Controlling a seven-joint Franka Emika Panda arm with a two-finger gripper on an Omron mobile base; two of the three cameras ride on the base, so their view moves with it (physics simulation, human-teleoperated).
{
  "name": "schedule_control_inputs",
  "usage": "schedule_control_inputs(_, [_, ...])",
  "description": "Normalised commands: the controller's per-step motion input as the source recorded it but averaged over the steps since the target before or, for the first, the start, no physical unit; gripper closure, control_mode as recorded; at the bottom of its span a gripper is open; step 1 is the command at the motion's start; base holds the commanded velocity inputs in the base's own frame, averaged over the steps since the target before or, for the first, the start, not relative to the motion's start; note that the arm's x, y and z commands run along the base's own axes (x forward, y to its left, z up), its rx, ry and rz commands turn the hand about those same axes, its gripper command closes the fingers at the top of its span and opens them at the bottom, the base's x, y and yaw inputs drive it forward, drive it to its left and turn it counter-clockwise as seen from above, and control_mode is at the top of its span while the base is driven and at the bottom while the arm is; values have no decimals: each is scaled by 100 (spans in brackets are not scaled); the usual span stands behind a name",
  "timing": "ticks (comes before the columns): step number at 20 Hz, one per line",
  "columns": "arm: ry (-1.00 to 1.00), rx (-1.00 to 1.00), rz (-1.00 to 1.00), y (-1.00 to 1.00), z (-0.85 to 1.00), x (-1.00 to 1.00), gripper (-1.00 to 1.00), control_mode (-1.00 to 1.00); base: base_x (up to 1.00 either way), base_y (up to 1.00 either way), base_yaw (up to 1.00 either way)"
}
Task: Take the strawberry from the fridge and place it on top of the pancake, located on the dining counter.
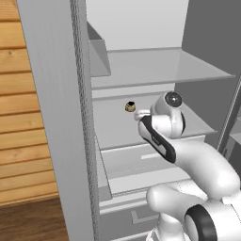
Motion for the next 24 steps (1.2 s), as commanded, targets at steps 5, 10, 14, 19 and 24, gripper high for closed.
schedule_control_inputs(5, [0,0,0,0,-18,50,-100,-100,0,0,0])
schedule_control_inputs(10, [0,-1,0,2,-34,36,-100,-100,0,0,0])
schedule_control_inputs(14, [7,0,0,4,-9,7,-100,-100,0,0,0])
schedule_control_inputs(19, [11,0,0,0,-11,5,-100,-100,0,0,0])
schedule_control_inputs(24, [9,0,0,0,-3,22,-100,-100,0,0,0])
